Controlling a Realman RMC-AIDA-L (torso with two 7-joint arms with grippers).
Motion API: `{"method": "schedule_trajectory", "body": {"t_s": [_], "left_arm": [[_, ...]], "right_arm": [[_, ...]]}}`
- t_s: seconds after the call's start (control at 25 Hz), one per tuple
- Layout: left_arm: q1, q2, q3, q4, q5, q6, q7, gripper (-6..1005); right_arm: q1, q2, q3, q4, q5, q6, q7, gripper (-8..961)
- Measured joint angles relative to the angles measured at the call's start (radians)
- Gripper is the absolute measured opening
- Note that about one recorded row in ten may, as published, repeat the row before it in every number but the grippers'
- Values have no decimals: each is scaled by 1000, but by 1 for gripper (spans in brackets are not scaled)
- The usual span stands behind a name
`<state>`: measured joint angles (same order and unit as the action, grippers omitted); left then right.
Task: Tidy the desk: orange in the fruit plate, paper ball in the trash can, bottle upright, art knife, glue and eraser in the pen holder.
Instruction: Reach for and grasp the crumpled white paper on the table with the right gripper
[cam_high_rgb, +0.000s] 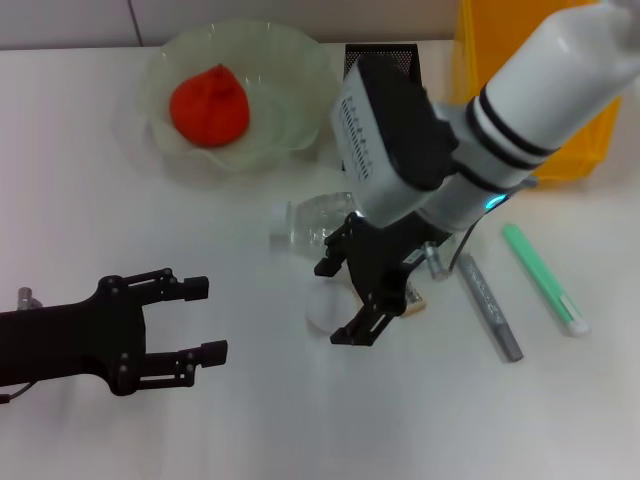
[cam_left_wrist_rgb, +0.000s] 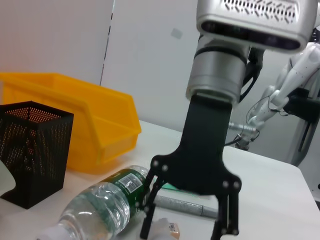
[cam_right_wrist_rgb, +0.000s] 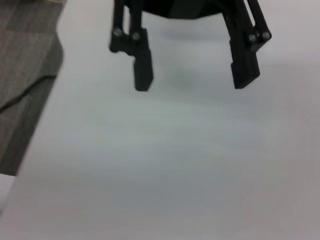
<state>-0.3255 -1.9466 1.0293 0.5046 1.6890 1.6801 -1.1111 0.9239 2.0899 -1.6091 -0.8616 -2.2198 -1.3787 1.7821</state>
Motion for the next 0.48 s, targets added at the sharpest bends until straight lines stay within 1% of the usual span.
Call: {"method": "schedule_trajectory", "body": {"t_s": [0.04, 0.24, 0.48], "left_arm": [[0, 0, 0, 0, 0, 0, 0, 782], [0, -3, -2, 0, 0, 0, -4, 780], [-1, -3, -5, 0, 0, -1, -4, 778]], "right_arm": [[0, 0, 0, 0, 0, 0, 0, 830], [-2, 1, -71, 22, 23, 82, -1, 823], [-5, 1, -102, 39, 32, 117, -3, 789]]}}
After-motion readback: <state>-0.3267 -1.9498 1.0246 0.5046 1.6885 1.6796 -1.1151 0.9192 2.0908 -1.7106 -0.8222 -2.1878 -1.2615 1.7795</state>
